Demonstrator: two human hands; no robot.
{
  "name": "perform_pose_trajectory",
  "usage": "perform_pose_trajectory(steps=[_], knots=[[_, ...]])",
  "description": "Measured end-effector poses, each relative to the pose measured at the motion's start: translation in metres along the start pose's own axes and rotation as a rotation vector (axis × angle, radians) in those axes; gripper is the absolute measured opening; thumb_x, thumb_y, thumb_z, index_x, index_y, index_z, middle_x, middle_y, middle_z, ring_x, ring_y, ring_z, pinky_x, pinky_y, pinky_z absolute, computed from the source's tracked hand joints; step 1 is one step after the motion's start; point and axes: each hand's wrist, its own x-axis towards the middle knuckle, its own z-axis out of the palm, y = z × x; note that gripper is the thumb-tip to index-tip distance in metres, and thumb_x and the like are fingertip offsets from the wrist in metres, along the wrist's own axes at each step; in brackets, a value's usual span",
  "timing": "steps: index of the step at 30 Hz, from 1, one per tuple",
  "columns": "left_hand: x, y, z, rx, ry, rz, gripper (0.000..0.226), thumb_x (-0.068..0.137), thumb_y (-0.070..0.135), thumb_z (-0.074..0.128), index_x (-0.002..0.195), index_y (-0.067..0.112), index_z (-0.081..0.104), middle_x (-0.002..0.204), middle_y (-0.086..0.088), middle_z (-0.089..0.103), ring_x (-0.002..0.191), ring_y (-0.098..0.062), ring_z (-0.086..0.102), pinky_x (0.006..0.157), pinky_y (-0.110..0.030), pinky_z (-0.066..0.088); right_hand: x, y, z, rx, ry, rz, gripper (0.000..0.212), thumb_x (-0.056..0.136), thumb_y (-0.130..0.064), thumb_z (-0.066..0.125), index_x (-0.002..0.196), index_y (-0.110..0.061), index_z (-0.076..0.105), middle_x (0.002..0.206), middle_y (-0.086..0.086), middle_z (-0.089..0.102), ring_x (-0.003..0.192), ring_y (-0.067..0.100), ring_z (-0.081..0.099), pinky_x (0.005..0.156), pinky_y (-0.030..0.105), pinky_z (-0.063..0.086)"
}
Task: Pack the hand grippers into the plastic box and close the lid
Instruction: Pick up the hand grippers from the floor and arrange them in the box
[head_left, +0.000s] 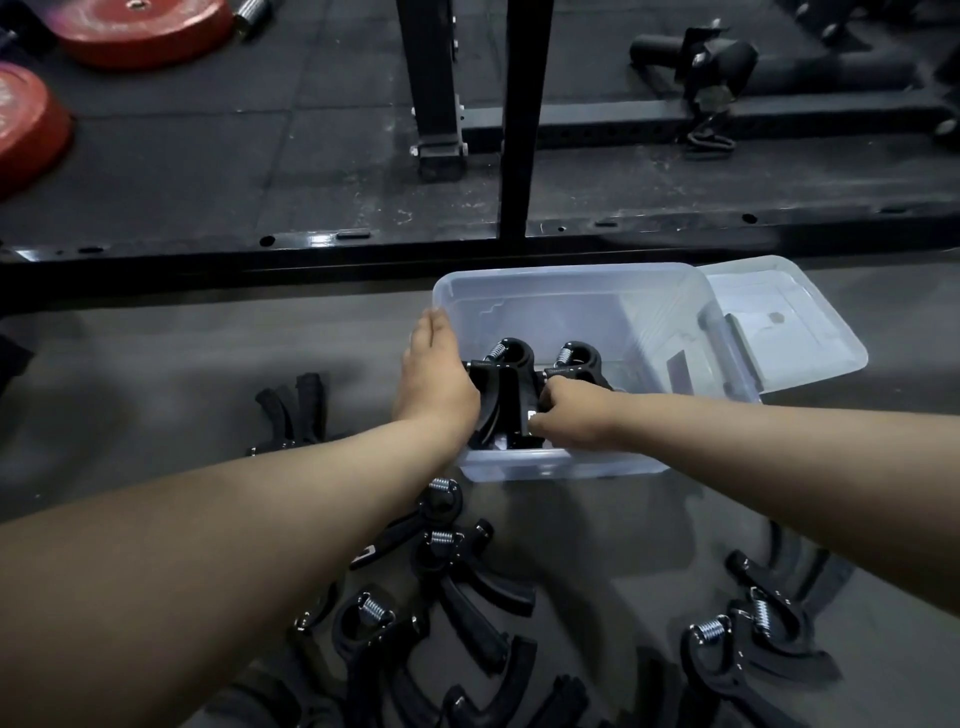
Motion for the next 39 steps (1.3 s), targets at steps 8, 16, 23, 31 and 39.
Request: perform_pose_trajectory(steps=[8, 16, 23, 31, 39], knots=[[0.0, 0.001, 0.001, 0.005, -0.031, -0.022, 0.079, 0.084, -0.007, 0.031, 0.155, 0.017, 0.008, 0.162, 0.004, 0.003, 0.147, -0.025, 0.013, 0.118, -0.035, 0.013, -0.036, 0.02, -0.008, -0.031, 0.145, -0.14, 0.024, 0.09, -0.034, 0.046, 0.099, -0.018, 0.063, 0.098, 0.003, 0.067, 0.095, 0.025, 0.06, 0.087, 0.04, 0.051], [-0.003, 0.004, -0.001, 0.032, -0.048, -0.018, 0.079, 0.084, -0.003, 0.037, 0.155, 0.017, 0.009, 0.161, 0.002, 0.009, 0.145, -0.028, 0.02, 0.118, -0.04, 0.021, -0.073, 0.071, 0.005, -0.183, 0.35, -0.403, 0.029, 0.102, -0.035, 0.033, 0.097, -0.013, 0.053, 0.094, 0.007, 0.058, 0.089, 0.024, 0.053, 0.078, 0.04, 0.044], [-0.006, 0.006, -0.009, 0.097, -0.131, -0.007, 0.084, 0.085, 0.0, 0.043, 0.155, 0.02, 0.002, 0.162, 0.006, 0.001, 0.143, -0.033, 0.024, 0.114, -0.048, 0.029, -0.094, 0.124, 0.03, -0.549, 0.466, -0.572, 0.071, 0.084, 0.001, 0.043, 0.152, -0.004, 0.026, 0.155, 0.014, 0.03, 0.144, 0.03, 0.025, 0.12, 0.039, 0.013], [-0.009, 0.01, -0.003, 0.174, -0.087, -0.023, 0.082, 0.087, 0.0, 0.043, 0.155, 0.016, 0.001, 0.162, 0.001, 0.0, 0.146, -0.033, 0.014, 0.118, -0.046, 0.02, -0.14, 0.22, 0.039, -0.799, 0.204, -0.53, 0.058, 0.084, -0.008, 0.034, 0.14, -0.011, 0.05, 0.159, 0.019, 0.021, 0.146, 0.035, 0.021, 0.12, 0.044, 0.016], [-0.013, 0.014, -0.003, 0.212, -0.057, -0.021, 0.087, 0.085, 0.003, 0.052, 0.155, 0.014, 0.002, 0.162, 0.0, 0.004, 0.144, -0.034, 0.019, 0.115, -0.048, 0.025, -0.126, 0.235, 0.09, -0.11, -0.054, 0.385, 0.072, 0.086, -0.031, 0.061, 0.148, -0.037, 0.026, 0.14, 0.02, 0.024, 0.121, 0.046, 0.044, 0.104, 0.043, 0.042]])
